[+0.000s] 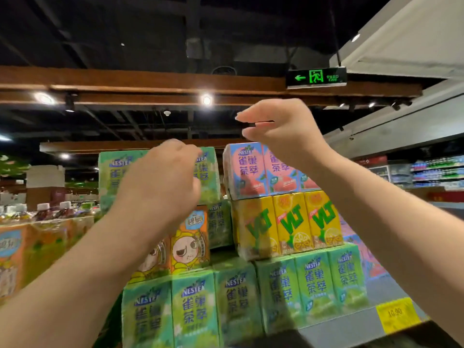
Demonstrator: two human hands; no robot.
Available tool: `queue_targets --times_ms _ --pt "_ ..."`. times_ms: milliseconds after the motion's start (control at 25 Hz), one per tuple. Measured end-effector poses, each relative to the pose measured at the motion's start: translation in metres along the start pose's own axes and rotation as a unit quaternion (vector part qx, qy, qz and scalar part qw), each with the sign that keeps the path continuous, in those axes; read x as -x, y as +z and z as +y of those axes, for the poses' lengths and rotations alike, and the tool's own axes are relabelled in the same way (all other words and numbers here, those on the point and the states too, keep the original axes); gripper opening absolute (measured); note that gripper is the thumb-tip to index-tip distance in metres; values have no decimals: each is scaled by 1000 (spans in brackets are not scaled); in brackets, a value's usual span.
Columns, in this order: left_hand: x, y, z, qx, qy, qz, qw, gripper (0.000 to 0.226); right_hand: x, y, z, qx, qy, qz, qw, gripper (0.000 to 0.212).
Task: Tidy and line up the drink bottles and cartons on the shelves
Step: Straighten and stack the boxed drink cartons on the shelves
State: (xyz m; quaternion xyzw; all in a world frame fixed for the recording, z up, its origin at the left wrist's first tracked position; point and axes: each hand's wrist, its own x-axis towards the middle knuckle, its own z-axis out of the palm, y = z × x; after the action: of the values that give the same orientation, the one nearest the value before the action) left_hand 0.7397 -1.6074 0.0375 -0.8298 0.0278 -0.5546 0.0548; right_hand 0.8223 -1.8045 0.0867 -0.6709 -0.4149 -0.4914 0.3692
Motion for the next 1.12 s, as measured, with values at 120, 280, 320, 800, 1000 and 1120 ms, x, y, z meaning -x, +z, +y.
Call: queue_targets --times_ms 120,280,320,800,1000,1120 --pt "-11 17 47 11 -36 -49 998 46 8 -47 48 82 111 58 989 39" --pt "-28 51 75 8 -89 -101 991 56 28 -66 100 36 261 -52 963 82" --pt "-32 58 81 9 -98 -103 990 58 30 -63 108 5 263 -89 961 90" --pt "-35 58 143 158 -209 160 952 62 56 -89 139 -66 88 46 993 59" --pt "-57 72 207 178 -95 168 965 90 73 -167 174 -22 71 103 992 54" --pt "-73 103 242 218 -71 104 968 73 93 -195 203 25 132 99 986 53"
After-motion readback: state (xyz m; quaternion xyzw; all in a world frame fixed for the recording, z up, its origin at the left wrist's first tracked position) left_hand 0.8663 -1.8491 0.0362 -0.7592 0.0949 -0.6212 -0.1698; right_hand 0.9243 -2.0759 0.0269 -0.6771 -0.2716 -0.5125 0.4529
